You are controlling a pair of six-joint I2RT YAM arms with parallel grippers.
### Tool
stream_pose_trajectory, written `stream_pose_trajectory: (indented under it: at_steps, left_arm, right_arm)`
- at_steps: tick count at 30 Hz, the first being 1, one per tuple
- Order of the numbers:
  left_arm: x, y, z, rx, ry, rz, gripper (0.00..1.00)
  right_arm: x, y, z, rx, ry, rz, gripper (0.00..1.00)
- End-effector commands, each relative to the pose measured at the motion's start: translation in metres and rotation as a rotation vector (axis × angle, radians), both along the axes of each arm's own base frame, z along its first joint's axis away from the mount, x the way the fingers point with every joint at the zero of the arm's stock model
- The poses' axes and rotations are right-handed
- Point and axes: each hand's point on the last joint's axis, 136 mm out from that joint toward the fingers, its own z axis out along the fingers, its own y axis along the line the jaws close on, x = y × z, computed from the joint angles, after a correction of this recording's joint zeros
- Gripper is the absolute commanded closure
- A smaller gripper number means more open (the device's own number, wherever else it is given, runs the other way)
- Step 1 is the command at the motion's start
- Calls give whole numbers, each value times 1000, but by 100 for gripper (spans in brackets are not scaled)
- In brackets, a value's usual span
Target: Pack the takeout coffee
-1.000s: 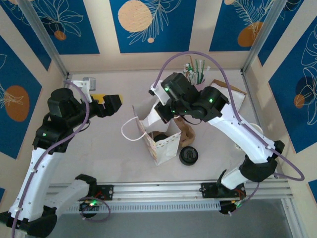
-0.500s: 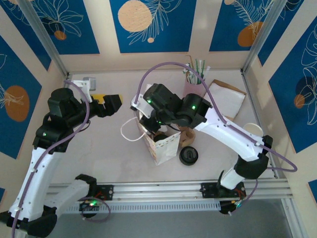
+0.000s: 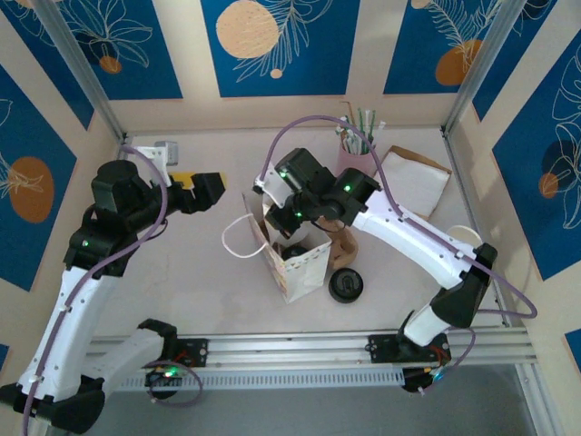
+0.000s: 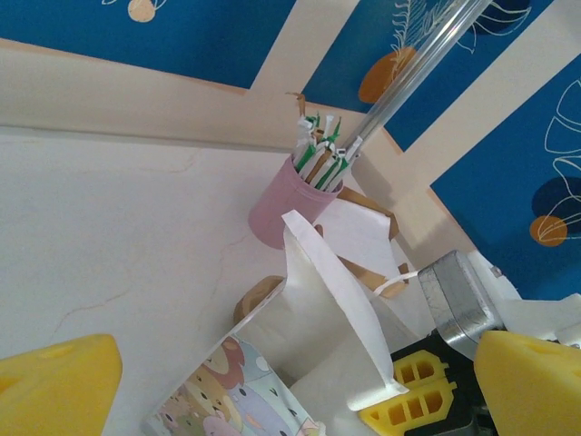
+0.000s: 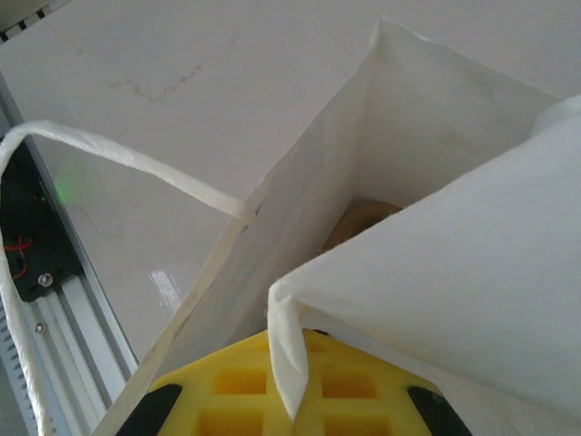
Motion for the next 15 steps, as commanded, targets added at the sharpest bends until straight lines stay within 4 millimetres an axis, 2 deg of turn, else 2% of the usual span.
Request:
stream_pose_trajectory:
  at_steps: [1, 6, 12, 15]
  left_arm:
    - [0, -4, 4, -14, -24, -17, 0]
    - [3, -4, 1, -14, -19, -16, 0]
    - [3, -5, 0, -13, -18, -16, 0]
    - [4, -5, -1, -16, -16, -15, 0]
  right_arm:
    - [4, 0, 22, 91, -30, -35, 100]
    - [9, 8, 23, 135, -59, -85, 100]
    - [16, 12, 34, 224, -116, -156, 100]
    - [19, 17, 31, 271, -139, -207, 100]
